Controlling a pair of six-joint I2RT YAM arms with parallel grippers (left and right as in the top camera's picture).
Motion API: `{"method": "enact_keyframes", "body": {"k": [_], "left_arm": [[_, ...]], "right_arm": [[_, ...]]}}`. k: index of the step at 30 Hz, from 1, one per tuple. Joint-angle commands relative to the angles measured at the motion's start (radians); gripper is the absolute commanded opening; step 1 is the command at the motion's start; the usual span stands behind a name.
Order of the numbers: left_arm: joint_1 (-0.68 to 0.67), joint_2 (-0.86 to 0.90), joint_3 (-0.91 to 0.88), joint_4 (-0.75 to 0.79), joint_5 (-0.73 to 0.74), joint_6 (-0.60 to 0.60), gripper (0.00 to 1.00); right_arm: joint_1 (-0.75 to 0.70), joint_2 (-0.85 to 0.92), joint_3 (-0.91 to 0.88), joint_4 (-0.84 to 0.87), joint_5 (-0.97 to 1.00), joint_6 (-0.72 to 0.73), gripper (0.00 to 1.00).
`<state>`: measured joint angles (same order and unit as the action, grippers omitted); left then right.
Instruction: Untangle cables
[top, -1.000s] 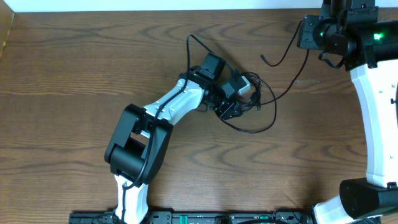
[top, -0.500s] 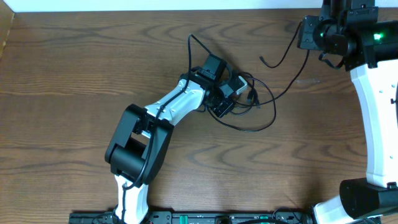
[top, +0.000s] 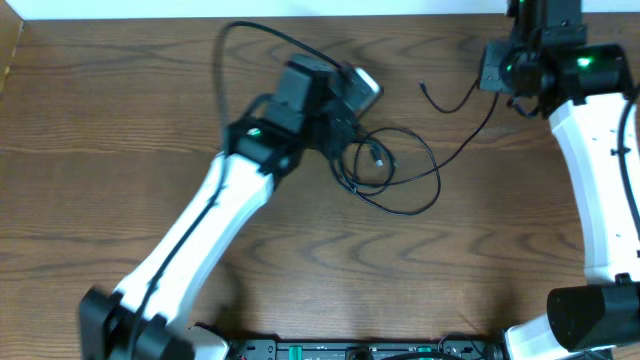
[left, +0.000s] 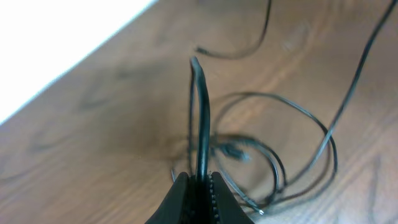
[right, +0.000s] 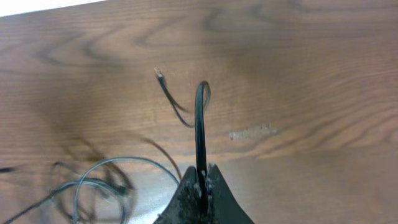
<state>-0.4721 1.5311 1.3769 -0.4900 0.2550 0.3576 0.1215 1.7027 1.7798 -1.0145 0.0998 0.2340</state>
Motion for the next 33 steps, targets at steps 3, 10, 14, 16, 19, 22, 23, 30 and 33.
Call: {"method": "enact_keyframes", "body": {"k": [3, 10, 14, 16, 19, 22, 23, 30, 33], "left_arm": [[0.090, -0.142, 0.030, 0.001, -0.039, -0.048, 0.07], [0.203, -0.286, 0.130, -0.024, -0.039, -0.087, 0.07], [0.238, -0.314, 0.234, -0.092, -0.031, -0.094, 0.08], [0.240, -0.315, 0.277, -0.133, -0.031, -0.094, 0.07], [0.240, -0.314, 0.314, -0.160, -0.014, -0.094, 0.07], [0.240, -0.314, 0.328, -0.160, 0.050, -0.095, 0.07], [0.240, -0.314, 0.329, -0.160, 0.063, -0.100, 0.07], [0.240, -0.299, 0.329, -0.162, 0.215, -0.138, 0.08], [0.240, -0.280, 0.329, -0.160, 0.293, -0.164, 0.07]], "right_arm": [[-0.005, 0.001, -0.172, 0.096, -0.002, 0.021, 0.01], [-0.005, 0.001, -0.356, 0.243, -0.032, 0.043, 0.01], [-0.005, 0.001, -0.415, 0.294, -0.032, 0.043, 0.01], [-0.005, 0.001, -0.428, 0.302, -0.032, 0.043, 0.01], [-0.005, 0.001, -0.441, 0.305, -0.030, 0.042, 0.01], [-0.005, 0.001, -0.444, 0.304, -0.032, 0.042, 0.28], [-0.004, 0.001, -0.444, 0.305, -0.032, 0.042, 0.47], [-0.002, 0.001, -0.444, 0.371, -0.340, -0.107, 0.77], [0.007, 0.001, -0.444, 0.404, -0.703, -0.285, 0.73]]}}
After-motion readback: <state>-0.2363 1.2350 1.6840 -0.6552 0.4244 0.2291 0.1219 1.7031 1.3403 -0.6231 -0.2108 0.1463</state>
